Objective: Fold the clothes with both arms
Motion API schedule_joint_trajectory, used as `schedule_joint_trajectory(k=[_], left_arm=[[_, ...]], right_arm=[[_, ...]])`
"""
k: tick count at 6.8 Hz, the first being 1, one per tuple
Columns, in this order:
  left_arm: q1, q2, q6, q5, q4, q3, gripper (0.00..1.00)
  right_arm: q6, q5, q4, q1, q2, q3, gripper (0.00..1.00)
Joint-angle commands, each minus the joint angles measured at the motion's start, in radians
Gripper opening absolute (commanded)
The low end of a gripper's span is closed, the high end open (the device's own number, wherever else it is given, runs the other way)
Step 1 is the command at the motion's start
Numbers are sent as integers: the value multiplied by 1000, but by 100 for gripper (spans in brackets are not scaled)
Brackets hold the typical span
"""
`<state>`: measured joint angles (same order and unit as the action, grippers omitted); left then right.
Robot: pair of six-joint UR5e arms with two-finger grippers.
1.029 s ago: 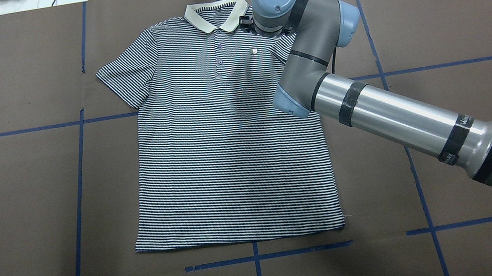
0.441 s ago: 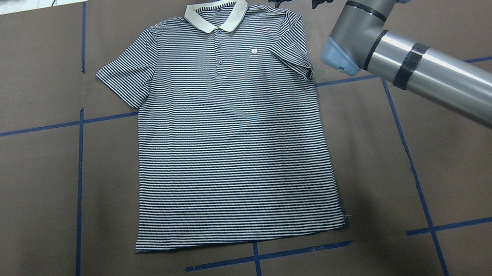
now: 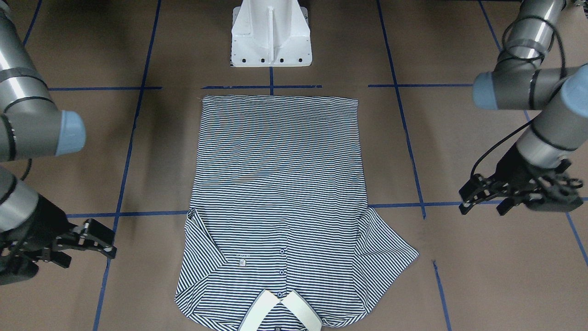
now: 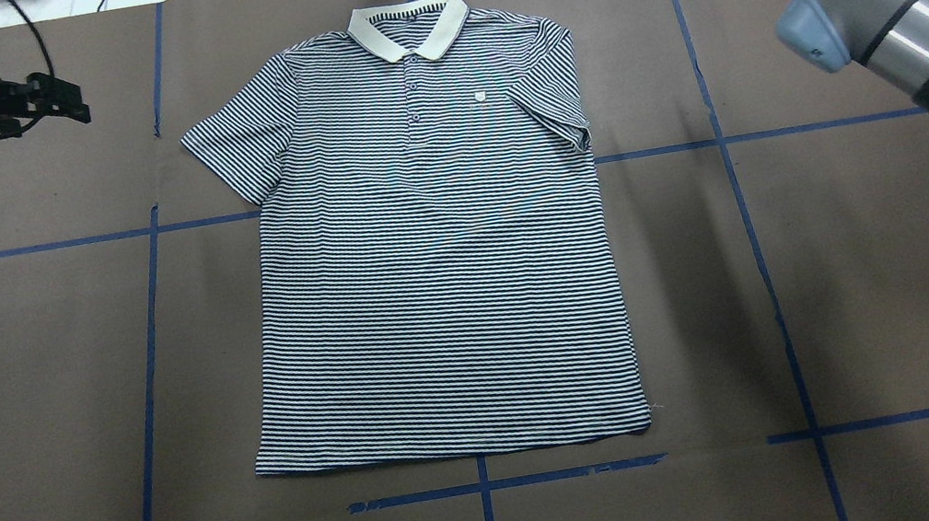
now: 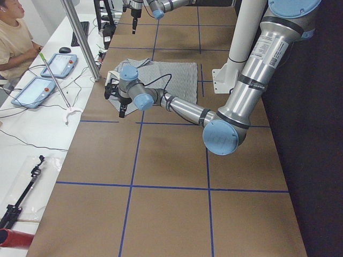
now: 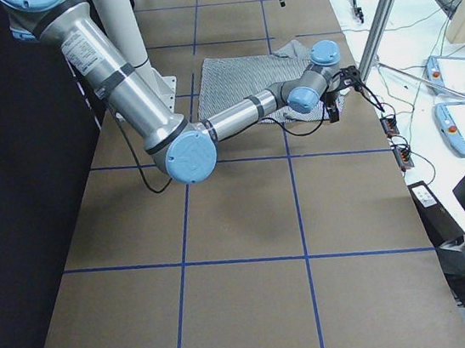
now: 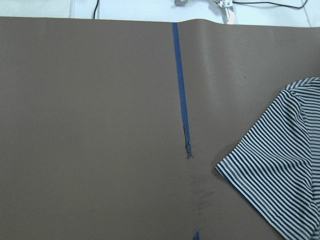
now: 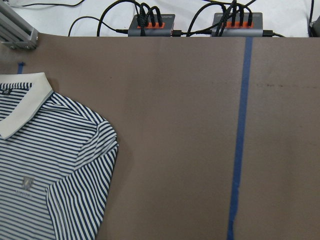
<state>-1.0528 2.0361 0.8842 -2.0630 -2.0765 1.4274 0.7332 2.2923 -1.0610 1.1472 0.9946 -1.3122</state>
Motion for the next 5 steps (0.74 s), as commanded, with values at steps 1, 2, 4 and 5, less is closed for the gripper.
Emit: schedule_joint_trajectory(k=[1,2,4,5], left_arm=[[50,134,39,78,-81,-181,90],[83,162,41,81,-225,-302,87],[134,174,39,171,-309,-387,70],[135,179,39,172,-310,-395,67]], right_arm=[[-87,160,7,91,111,-68,100],[-84,161,60,92,145,-70,100],[-83,156,76,95,163,-70,100],[-83,156,76,94,165,-70,100]])
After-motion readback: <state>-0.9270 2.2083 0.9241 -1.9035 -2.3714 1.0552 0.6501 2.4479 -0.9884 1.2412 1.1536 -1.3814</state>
